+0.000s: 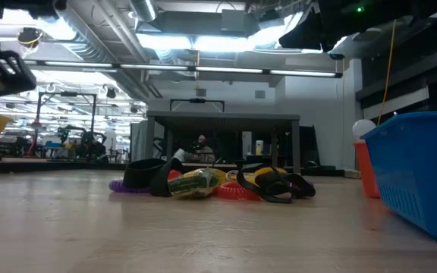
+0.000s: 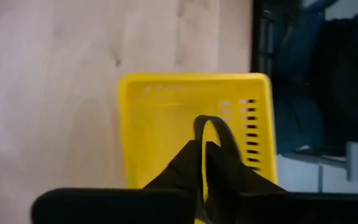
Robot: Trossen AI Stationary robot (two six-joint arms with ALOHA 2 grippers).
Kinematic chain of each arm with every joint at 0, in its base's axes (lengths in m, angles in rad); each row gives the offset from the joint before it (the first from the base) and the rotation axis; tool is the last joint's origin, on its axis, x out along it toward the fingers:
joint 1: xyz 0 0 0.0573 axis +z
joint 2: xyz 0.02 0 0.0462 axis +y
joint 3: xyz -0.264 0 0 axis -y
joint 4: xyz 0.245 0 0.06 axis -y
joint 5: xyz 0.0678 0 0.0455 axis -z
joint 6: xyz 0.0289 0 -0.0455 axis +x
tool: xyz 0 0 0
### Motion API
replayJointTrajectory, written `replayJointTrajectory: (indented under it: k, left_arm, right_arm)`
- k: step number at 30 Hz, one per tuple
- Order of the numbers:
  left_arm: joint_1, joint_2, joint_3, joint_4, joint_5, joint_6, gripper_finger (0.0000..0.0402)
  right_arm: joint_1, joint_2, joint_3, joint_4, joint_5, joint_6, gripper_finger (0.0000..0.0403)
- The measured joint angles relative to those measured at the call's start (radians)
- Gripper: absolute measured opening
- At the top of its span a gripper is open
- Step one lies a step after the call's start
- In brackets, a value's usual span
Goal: Pick & Place Office Desk Supplies
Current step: Put the black rubber band into the yellow basket
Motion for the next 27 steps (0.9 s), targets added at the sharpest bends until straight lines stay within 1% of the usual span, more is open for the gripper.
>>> replayJointTrajectory:
  k: [5, 9, 11, 14, 18, 20, 24, 27]
  left_arm:
    - [0.001, 0.0, -0.002, -0.011, -0.054, -0.004, 0.0086]
    - [0.001, 0.0, -0.002, -0.015, -0.058, 0.003, 0.0138]
    - [0.002, -0.001, -0.002, -0.015, -0.071, 0.035, 0.016]
    - [0.015, -0.003, 0.001, -0.016, -0.142, 0.098, 0.0184]
    - [0.056, -0.003, 0.026, -0.02, -0.236, 0.232, 0.0199]
    - [0.081, -0.003, 0.049, -0.035, -0.264, 0.297, 0.0201]
    - [0.126, -0.003, 0.091, -0.084, -0.235, 0.37, 0.02]
    - [0.164, -0.003, 0.101, -0.12, -0.251, 0.376, 0.0199]
  right_arm:
    - [0.0, 0.0, 0.0, 0.0, 0.0, 0.0, 0.0165]
    - [0.0, 0.0, 0.0, 0.0, 0.001, 0.0, 0.0165]
    - [0.0, 0.0, 0.0, 0.0, 0.001, -0.003, 0.0165]
    - [0.0, 0.0, 0.0, 0.0, 0.001, -0.003, 0.0165]
    - [0.0, 0.0, 0.0, 0.0, 0.001, -0.003, 0.0165]
    - [0.0, 0.0, 0.0, 0.0, 0.001, -0.003, 0.0165]
    - [0.0, 0.0, 0.0, 0.0, 0.001, 0.005, 0.0165]
    - [0.0, 0.0, 0.0, 0.0, 0.002, 0.009, 0.0165]
